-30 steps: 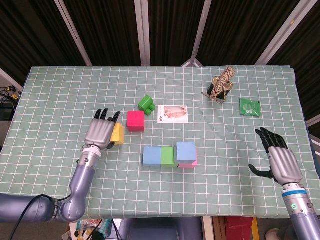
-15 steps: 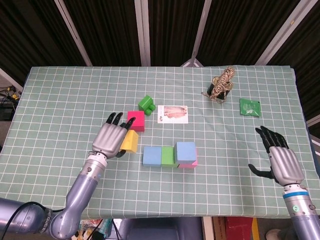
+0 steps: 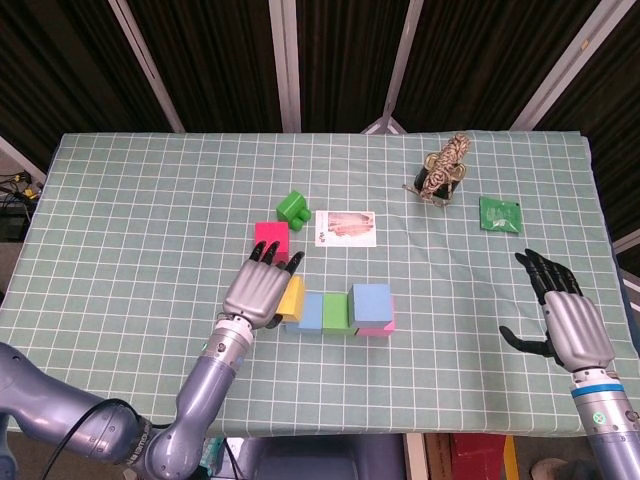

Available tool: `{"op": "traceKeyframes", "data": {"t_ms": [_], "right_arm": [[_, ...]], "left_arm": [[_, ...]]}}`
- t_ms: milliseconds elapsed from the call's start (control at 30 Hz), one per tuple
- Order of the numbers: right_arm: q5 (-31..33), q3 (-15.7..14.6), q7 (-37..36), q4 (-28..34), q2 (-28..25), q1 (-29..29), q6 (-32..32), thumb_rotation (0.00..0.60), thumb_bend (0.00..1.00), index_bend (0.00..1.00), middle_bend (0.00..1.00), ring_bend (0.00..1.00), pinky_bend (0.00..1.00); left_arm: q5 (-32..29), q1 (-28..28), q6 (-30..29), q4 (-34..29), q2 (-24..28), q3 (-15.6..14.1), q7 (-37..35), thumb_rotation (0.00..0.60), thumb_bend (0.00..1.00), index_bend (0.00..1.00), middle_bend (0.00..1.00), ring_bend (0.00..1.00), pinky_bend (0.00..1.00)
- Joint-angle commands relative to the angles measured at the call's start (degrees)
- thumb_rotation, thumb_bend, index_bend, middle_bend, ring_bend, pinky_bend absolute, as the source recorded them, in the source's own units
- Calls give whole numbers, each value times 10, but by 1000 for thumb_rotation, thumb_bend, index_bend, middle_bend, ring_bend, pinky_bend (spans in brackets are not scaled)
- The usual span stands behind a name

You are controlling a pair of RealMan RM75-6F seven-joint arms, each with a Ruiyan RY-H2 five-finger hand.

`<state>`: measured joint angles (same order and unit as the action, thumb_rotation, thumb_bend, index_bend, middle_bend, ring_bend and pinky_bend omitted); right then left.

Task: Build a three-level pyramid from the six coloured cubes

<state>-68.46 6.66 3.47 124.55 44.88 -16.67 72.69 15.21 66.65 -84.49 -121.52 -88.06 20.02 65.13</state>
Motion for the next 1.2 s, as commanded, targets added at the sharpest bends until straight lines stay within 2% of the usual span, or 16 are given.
{"op": "traceKeyframes", "data": {"t_ms": [33, 333, 633, 967, 1200], "right_arm": [[-1, 2, -4, 0, -1, 1, -1, 600, 263, 0, 0, 0, 0], [-3, 5, -15, -1, -5, 3, -6, 600, 263, 0, 0, 0, 0], [-11, 7, -25, 3, -9, 6, -9, 600, 263, 0, 0, 0, 0], [-16, 9, -33, 6, -12, 9, -10, 600, 263, 0, 0, 0, 0], [-20, 11, -42, 6, -16, 11, -13, 600, 262, 0, 0, 0, 0]], "left_arm": [[-12, 15, -10, 13, -18, 7, 8, 600, 360, 45, 364, 0, 37], [-33, 47, -26, 28, -49, 27, 24, 600, 360, 41, 372, 0, 37], [-65, 69, -58, 20, -53, 50, 44, 600, 360, 37, 365, 0, 37], [-161, 123, -78, 42, -67, 93, 108, 600, 382, 31, 360, 0, 37], [-188, 149, -93, 63, -78, 107, 127, 600, 387, 31, 361, 0, 37]]}}
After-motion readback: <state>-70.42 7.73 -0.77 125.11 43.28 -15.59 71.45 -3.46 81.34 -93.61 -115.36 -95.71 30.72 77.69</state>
